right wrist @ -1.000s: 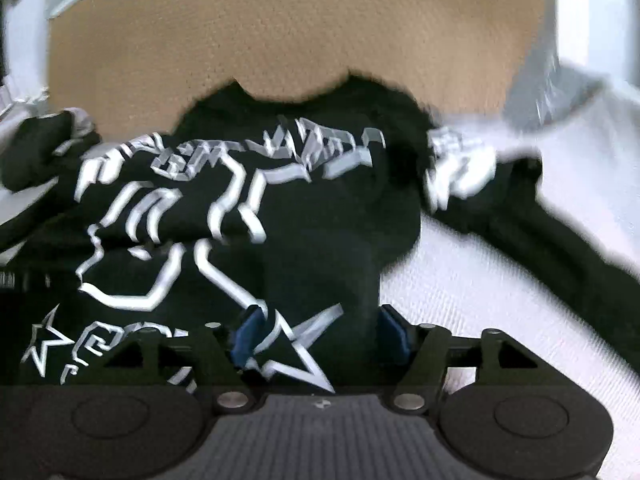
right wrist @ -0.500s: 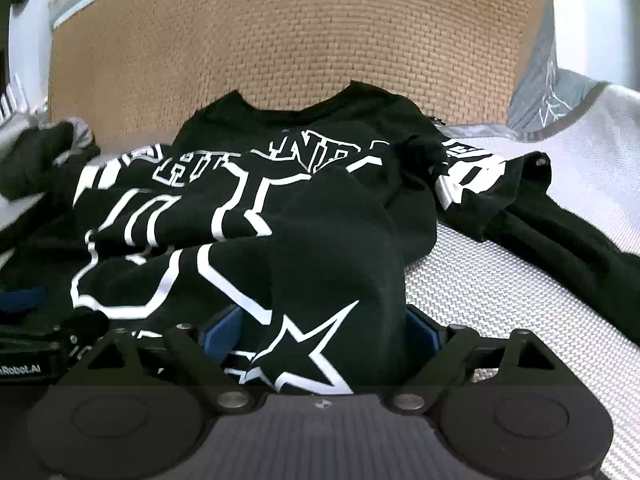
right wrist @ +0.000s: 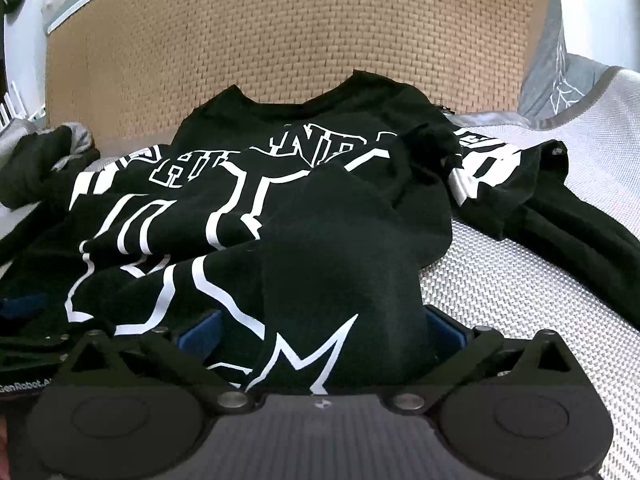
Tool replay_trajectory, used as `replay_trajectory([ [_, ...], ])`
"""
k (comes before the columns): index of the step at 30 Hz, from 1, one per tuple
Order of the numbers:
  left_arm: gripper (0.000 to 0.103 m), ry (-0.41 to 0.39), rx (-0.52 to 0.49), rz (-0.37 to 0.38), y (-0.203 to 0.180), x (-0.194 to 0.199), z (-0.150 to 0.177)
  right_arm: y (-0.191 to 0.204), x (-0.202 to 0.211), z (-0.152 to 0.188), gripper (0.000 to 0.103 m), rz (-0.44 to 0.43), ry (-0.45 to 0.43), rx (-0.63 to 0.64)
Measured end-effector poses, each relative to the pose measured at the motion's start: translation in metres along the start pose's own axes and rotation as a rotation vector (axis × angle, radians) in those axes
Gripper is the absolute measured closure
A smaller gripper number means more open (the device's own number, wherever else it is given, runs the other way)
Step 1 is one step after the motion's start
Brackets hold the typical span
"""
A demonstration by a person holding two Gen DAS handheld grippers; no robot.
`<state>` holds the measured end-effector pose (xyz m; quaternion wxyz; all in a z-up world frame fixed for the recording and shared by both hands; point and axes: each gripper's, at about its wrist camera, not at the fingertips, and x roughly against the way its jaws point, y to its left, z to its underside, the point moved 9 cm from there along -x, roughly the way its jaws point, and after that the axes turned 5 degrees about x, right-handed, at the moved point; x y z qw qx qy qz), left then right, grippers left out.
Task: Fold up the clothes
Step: 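Open both tools and release the hem onto the bed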
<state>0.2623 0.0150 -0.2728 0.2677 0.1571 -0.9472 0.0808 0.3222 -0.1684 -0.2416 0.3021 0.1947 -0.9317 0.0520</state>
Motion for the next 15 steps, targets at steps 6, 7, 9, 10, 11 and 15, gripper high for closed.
replay_trajectory([
  [6,0.003,-0.002,0.008,0.011,0.0009,-0.0009,-0.0006,0.0008,-0.0018,-0.0014,0.000,0.007,0.006,0.005],
  [7,0.003,-0.002,0.009,0.012,0.0010,-0.0009,-0.0009,0.0009,-0.0019,-0.0015,0.000,0.009,0.006,0.006],
  [9,0.003,-0.002,0.010,0.014,0.0010,-0.0010,-0.0012,0.0007,-0.0020,-0.0019,0.000,0.009,0.009,0.007],
  [10,0.003,-0.002,0.011,0.014,0.0009,-0.0012,-0.0015,0.0003,-0.0019,-0.0020,0.000,0.008,0.011,0.007],
  [11,0.003,-0.003,0.011,0.014,0.0008,-0.0012,-0.0017,0.0000,-0.0020,-0.0024,0.000,0.007,0.014,0.006],
  [15,0.003,-0.004,0.017,0.021,0.0019,-0.0011,-0.0018,-0.0007,-0.0025,-0.0030,0.000,0.007,0.016,0.008],
])
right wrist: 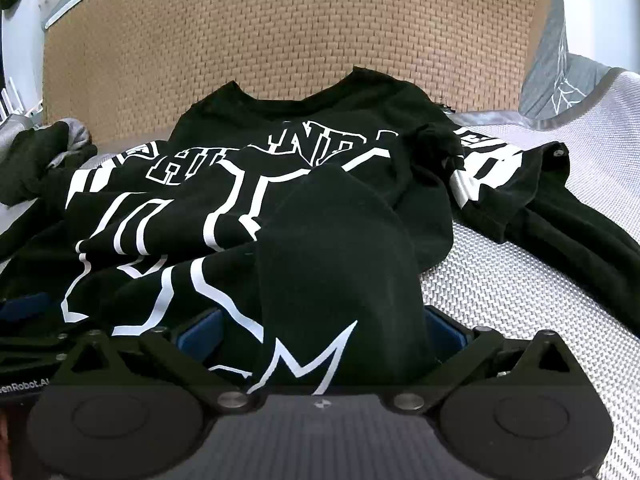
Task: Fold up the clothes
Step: 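Open both tools and release the hem onto the bed, then grasp the white-striped sleeve cuff with the right tool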
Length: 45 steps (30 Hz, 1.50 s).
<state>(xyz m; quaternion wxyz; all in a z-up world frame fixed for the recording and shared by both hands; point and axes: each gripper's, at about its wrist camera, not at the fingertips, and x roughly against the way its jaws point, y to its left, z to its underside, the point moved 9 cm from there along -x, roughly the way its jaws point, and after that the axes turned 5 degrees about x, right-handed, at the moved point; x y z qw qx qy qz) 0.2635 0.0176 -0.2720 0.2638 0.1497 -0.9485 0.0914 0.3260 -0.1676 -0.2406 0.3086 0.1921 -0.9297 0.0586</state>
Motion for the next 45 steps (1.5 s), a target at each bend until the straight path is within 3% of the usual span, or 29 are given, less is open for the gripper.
replay_trajectory([
  [10,0.004,0.004,0.011,0.012,0.000,0.002,0.000,0.003,0.003,-0.001,0.001,0.028,0.017,0.028],
  [11,0.004,0.005,0.013,0.013,0.000,0.003,0.000,0.003,0.006,-0.002,0.002,0.032,0.023,0.031],
  [13,0.004,0.009,0.016,0.014,0.000,0.003,-0.001,0.003,0.015,-0.004,0.015,0.034,0.036,0.048],
  [16,0.003,0.024,0.007,-0.002,-0.001,0.004,-0.001,-0.002,0.043,-0.015,0.016,0.040,0.005,0.098],
  [20,0.003,0.059,0.000,-0.015,-0.002,0.010,-0.003,-0.033,0.080,-0.039,0.016,0.061,-0.088,0.041],
  [23,0.006,0.085,0.007,0.017,-0.003,0.020,-0.008,-0.068,0.095,-0.048,0.016,0.152,-0.110,0.027],
  [26,0.006,0.071,0.038,0.034,-0.005,0.032,-0.021,-0.098,0.091,-0.041,0.020,0.214,-0.040,0.049],
  [28,0.007,0.063,0.046,0.049,-0.010,0.039,-0.031,-0.119,0.089,-0.036,0.030,0.255,0.007,0.063],
  [35,0.007,0.076,0.015,0.140,-0.046,0.052,-0.055,-0.156,0.072,-0.012,0.036,0.255,0.142,0.055],
  [41,0.008,0.127,0.015,0.196,-0.081,0.055,-0.067,-0.180,0.058,0.008,0.050,0.260,0.228,0.062],
  [45,0.003,0.132,-0.013,0.181,-0.098,0.062,-0.070,-0.189,0.058,0.010,0.086,0.251,0.218,0.079],
])
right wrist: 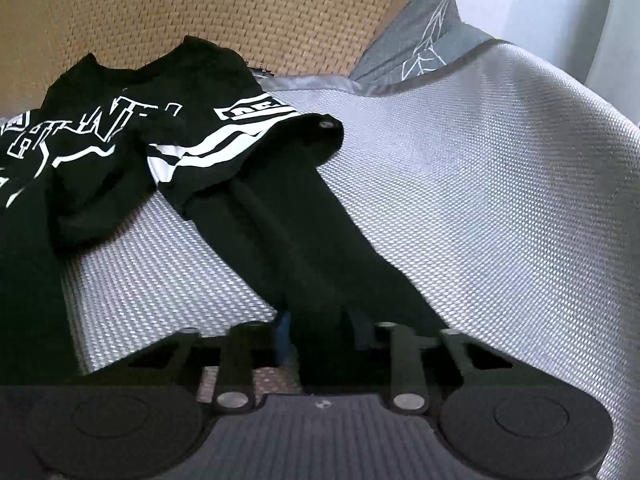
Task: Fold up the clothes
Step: 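Grasp the white-striped sleeve cuff with the right tool, then pull the sleeve outward from the body with the right tool, then open it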
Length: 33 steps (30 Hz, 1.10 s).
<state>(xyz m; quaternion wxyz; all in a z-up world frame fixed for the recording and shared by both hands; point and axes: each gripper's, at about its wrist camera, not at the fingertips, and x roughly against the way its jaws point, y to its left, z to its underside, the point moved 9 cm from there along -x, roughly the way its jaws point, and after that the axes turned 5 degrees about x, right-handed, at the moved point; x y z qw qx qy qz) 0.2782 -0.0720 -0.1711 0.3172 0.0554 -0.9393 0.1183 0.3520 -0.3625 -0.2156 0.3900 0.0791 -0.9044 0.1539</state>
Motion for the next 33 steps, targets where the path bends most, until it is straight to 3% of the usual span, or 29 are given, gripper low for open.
replay_trajectory([
  [1,0.003,0.002,0.002,0.004,-0.003,0.001,0.000,-0.002,0.000,0.000,0.093,0.019,-0.001,0.019],
  [3,0.003,-0.002,0.005,0.011,-0.009,0.003,0.001,-0.007,0.001,-0.001,0.095,0.038,-0.010,0.036],
  [14,0.000,-0.033,-0.062,-0.005,-0.032,0.008,-0.007,-0.048,0.004,-0.019,0.095,0.144,-0.043,0.040],
  [24,0.000,-0.015,-0.049,-0.001,-0.037,0.003,-0.007,-0.087,-0.002,-0.045,0.095,0.210,-0.043,0.035],
  [33,0.000,0.005,-0.049,0.000,-0.035,0.001,-0.005,-0.100,-0.007,-0.051,0.091,0.188,-0.006,-0.011],
])
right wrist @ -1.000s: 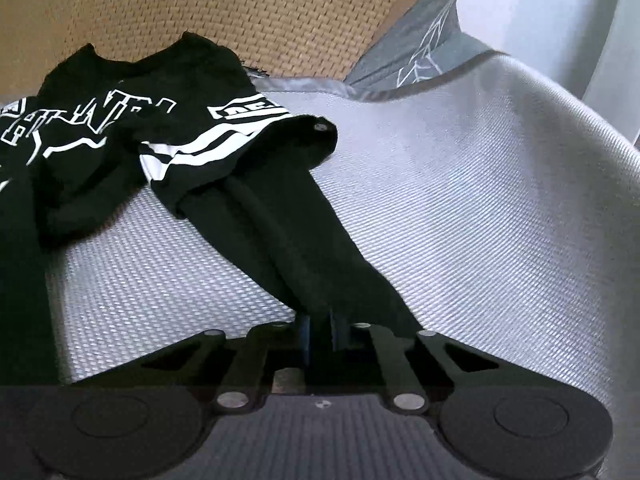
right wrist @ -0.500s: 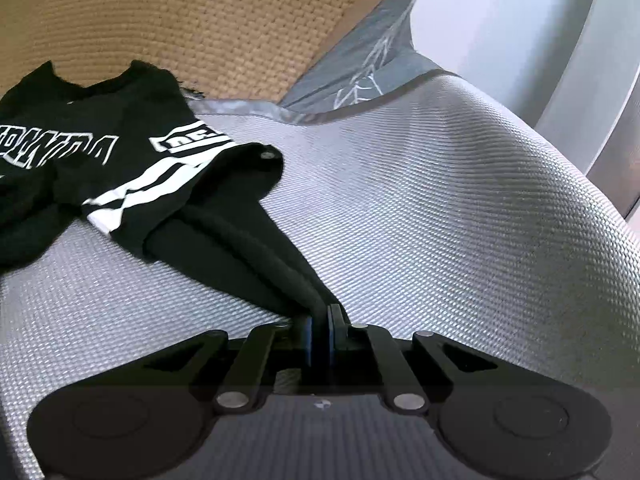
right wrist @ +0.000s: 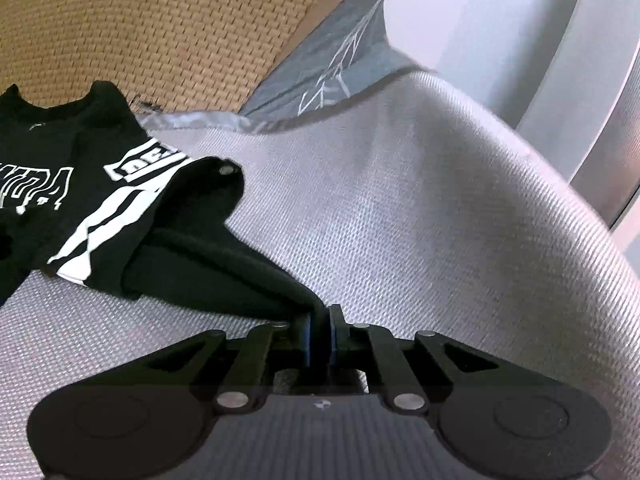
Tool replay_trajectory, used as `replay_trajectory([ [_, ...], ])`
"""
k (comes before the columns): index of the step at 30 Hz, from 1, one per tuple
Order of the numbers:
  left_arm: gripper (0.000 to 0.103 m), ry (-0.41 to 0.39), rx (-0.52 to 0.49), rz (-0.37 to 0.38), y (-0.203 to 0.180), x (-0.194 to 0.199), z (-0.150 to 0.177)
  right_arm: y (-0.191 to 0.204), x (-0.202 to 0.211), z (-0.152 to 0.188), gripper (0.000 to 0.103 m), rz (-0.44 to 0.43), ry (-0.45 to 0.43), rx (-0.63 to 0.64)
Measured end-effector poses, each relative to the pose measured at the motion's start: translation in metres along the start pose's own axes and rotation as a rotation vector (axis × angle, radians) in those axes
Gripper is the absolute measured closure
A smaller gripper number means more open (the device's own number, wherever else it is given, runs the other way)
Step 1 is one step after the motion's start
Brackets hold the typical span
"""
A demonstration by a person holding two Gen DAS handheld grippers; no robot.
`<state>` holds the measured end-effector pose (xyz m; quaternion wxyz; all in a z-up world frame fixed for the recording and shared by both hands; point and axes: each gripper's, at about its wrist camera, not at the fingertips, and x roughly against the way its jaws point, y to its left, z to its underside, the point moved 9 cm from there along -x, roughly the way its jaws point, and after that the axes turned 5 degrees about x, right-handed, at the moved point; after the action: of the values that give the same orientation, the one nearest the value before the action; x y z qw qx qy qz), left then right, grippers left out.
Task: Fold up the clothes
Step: 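Pull the sleeve outward from the body with the right tool, then open it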
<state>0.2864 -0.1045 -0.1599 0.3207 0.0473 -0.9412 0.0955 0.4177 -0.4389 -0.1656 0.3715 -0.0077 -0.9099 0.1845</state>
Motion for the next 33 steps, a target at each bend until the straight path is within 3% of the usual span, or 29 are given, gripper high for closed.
replay_trajectory([
  [3,0.000,0.003,0.001,0.003,-0.001,0.000,0.000,0.003,0.006,0.009,0.085,-0.019,0.010,-0.023],
  [6,0.000,0.005,0.001,0.009,-0.003,0.002,0.000,0.007,0.021,0.021,0.066,-0.043,0.006,-0.041],
  [17,0.000,0.004,0.002,0.025,-0.015,0.007,0.000,0.018,0.070,0.055,0.065,-0.102,-0.010,-0.066],
  [24,0.000,0.015,0.006,0.074,-0.033,0.006,0.006,0.025,0.090,0.083,0.064,-0.138,0.007,-0.120],
  [29,0.000,0.034,0.002,0.099,-0.047,0.004,0.011,0.039,0.087,0.102,0.062,-0.152,0.059,-0.053],
  [33,0.000,0.052,-0.001,0.110,-0.052,0.002,0.017,0.037,0.077,0.108,0.062,-0.168,0.062,-0.081],
])
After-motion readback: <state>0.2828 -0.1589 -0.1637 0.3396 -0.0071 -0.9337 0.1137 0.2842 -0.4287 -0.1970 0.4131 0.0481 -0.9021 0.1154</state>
